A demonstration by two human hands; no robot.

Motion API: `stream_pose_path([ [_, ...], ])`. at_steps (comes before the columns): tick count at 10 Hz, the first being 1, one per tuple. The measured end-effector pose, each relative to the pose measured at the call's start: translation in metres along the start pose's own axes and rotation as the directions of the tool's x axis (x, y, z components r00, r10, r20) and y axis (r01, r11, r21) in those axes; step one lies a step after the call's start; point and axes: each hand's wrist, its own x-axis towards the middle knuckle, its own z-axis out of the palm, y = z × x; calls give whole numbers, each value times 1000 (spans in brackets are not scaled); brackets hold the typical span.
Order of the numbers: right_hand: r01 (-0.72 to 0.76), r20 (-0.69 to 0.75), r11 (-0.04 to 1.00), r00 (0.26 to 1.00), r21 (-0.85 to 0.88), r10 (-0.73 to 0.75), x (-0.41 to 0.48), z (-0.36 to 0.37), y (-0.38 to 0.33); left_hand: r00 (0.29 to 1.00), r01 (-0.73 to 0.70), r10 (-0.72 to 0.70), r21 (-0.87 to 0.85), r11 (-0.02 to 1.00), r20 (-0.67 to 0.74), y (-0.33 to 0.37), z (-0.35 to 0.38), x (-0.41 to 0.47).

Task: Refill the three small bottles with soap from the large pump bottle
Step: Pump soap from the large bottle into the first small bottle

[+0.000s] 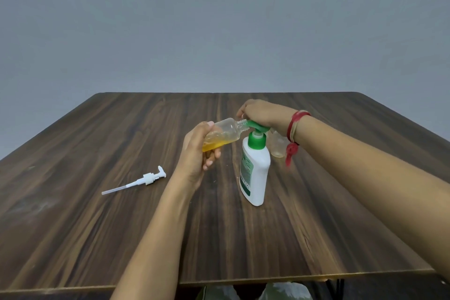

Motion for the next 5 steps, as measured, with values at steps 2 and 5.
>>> stream_pose_path([
  [2, 9, 5, 1000, 1000, -25, -9, 4, -2, 0, 1000, -5, 5, 4, 1000, -5, 2, 3, -4],
  [5, 36, -29, 999, 999, 37, -35, -9, -3, -2, 997, 4, -5, -10, 1000, -73, 0, 6, -2],
])
